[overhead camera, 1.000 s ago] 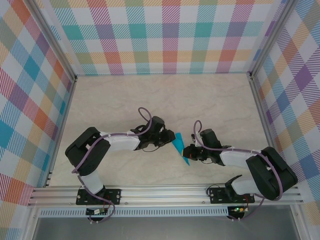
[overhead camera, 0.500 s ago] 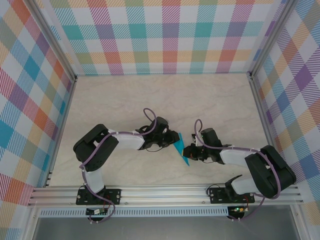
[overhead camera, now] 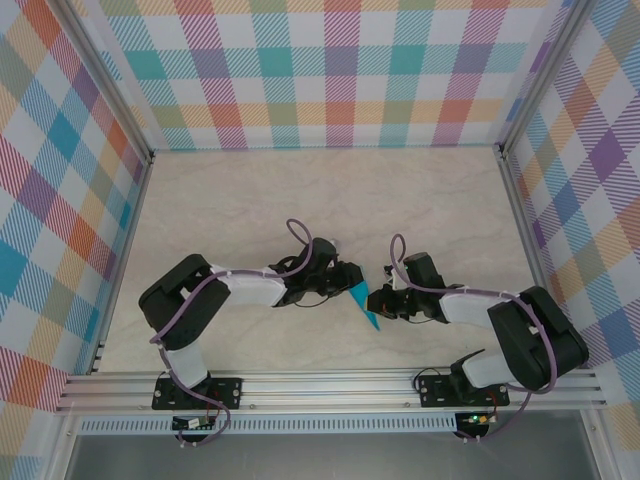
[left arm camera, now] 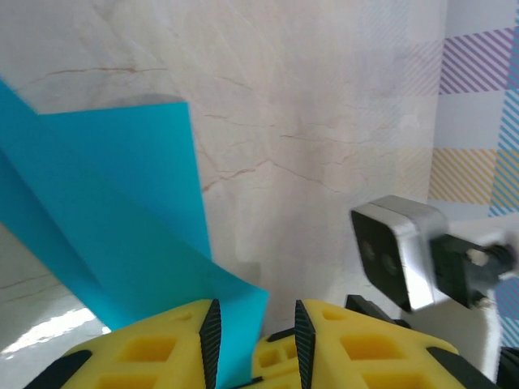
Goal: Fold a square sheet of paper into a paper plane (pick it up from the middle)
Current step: Fold the wing for the fifth time at the center of the table.
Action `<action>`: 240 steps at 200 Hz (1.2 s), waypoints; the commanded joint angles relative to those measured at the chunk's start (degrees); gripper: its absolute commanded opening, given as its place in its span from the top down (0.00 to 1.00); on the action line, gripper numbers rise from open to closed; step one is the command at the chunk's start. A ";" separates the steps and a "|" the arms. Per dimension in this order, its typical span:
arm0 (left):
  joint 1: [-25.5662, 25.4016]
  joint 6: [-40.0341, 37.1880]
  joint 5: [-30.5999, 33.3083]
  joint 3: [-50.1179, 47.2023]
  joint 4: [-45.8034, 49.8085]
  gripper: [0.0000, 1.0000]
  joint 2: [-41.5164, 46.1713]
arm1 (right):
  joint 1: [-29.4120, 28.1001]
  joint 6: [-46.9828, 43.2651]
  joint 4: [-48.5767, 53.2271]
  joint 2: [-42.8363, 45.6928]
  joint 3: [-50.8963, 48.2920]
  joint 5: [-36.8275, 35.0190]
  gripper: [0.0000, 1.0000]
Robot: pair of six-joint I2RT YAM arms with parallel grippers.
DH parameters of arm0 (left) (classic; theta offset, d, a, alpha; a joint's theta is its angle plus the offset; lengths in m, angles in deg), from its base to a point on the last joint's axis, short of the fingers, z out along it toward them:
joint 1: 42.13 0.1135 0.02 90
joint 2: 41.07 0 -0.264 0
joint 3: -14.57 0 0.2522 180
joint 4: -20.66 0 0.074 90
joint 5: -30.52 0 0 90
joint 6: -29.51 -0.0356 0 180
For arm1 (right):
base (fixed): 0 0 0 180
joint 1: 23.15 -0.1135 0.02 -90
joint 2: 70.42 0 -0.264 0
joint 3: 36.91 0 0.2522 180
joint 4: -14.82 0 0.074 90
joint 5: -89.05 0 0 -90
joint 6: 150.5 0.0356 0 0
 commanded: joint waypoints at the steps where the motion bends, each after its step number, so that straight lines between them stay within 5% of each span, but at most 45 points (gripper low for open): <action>1: -0.83 0.08 0.61 0.06 -2.12 0.68 0.34 | 0.67 -1.53 0.63 -1.13 1.70 2.29 0.91; 113: -0.70 -2.64 2.91 4.18 -0.57 0.69 -6.22 | 2.44 -1.83 1.41 -3.18 2.62 4.04 0.90; 240: -0.70 -2.89 2.86 5.08 -1.81 0.70 -6.72 | 2.27 -6.02 5.32 -0.99 3.40 2.85 0.71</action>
